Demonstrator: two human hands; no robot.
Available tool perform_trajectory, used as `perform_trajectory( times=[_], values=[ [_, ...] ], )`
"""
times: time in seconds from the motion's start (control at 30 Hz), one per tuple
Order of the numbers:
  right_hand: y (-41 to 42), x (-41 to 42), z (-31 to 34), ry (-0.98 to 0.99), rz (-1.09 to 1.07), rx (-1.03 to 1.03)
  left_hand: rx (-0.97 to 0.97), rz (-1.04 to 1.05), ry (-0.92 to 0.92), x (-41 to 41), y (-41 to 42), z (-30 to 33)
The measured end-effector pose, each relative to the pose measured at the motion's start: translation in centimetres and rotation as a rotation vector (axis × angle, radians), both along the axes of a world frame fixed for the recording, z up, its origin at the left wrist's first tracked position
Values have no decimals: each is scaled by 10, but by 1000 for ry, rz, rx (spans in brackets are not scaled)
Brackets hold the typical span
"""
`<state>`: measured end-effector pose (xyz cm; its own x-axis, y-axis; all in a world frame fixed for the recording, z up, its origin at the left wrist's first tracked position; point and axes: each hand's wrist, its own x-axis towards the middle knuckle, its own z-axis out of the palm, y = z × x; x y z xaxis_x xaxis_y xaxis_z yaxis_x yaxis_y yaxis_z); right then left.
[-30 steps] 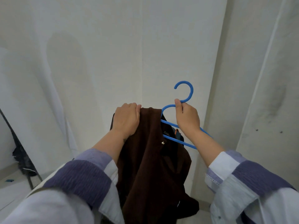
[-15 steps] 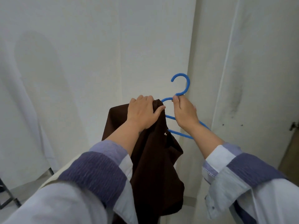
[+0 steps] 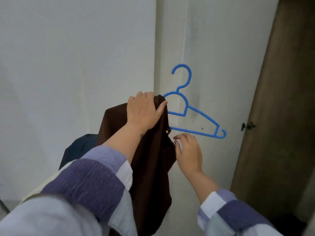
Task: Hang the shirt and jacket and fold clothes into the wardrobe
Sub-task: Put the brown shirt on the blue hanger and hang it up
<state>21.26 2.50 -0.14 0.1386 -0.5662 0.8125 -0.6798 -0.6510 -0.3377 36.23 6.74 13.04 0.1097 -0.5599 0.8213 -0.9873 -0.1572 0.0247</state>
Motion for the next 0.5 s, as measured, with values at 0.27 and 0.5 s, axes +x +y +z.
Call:
perform_trajectory(
  times=[0.27,0.5],
  values=[
    [-10,-59,16,-326,-26,906,-68,-141,61,-82,-10,-2],
    [-19,-104,30,-806,166,1241,-68,-105,118,-85,-11,-22]
  ],
)
